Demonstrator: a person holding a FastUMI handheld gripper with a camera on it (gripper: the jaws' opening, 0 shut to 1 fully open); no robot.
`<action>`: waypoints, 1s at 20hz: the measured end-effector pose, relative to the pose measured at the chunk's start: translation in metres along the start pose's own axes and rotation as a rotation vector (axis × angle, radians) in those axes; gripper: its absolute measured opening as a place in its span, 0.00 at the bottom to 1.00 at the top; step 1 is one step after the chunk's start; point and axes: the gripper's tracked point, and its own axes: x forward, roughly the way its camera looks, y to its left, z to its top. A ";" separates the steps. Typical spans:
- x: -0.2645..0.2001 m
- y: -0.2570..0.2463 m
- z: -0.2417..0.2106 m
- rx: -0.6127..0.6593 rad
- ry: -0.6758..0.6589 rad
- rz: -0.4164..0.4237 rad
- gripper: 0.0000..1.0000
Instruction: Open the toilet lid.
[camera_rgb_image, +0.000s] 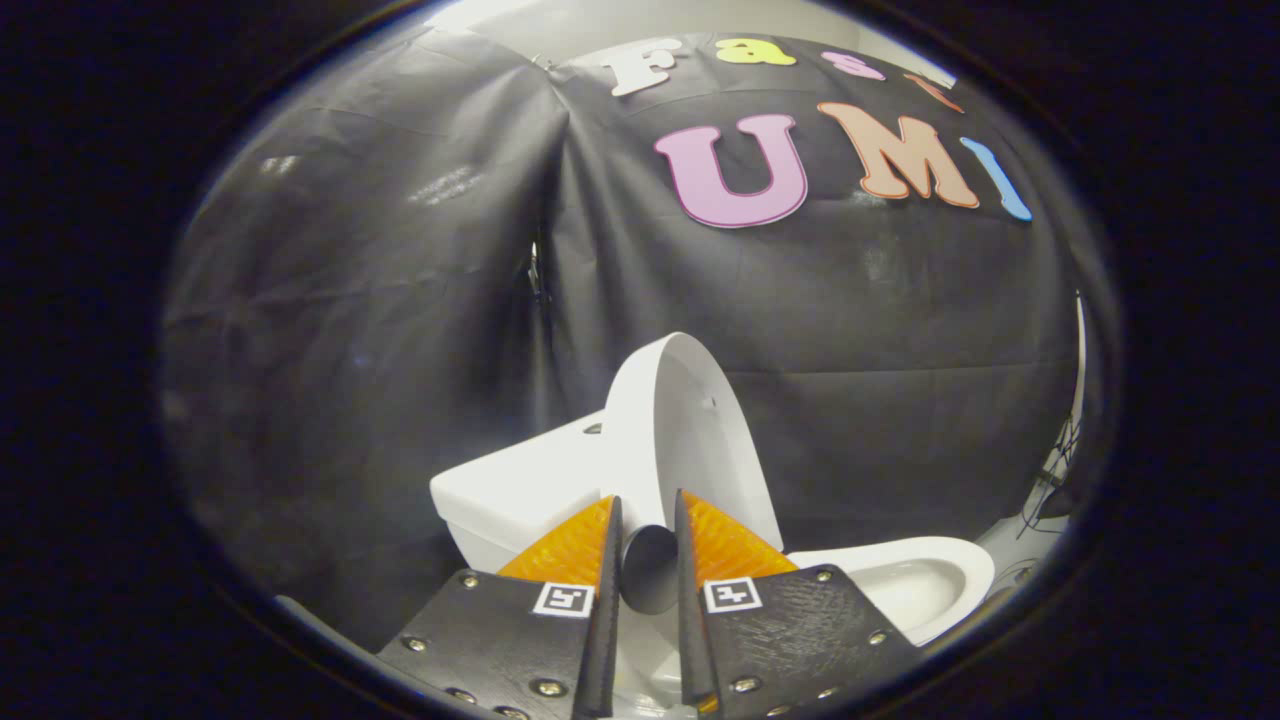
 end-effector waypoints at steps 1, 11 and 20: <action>0.000 0.004 -0.005 -0.012 0.022 0.005 0.26; 0.003 0.003 -0.013 -0.021 0.049 0.009 0.52; -0.003 0.001 0.003 0.027 -0.016 0.014 0.51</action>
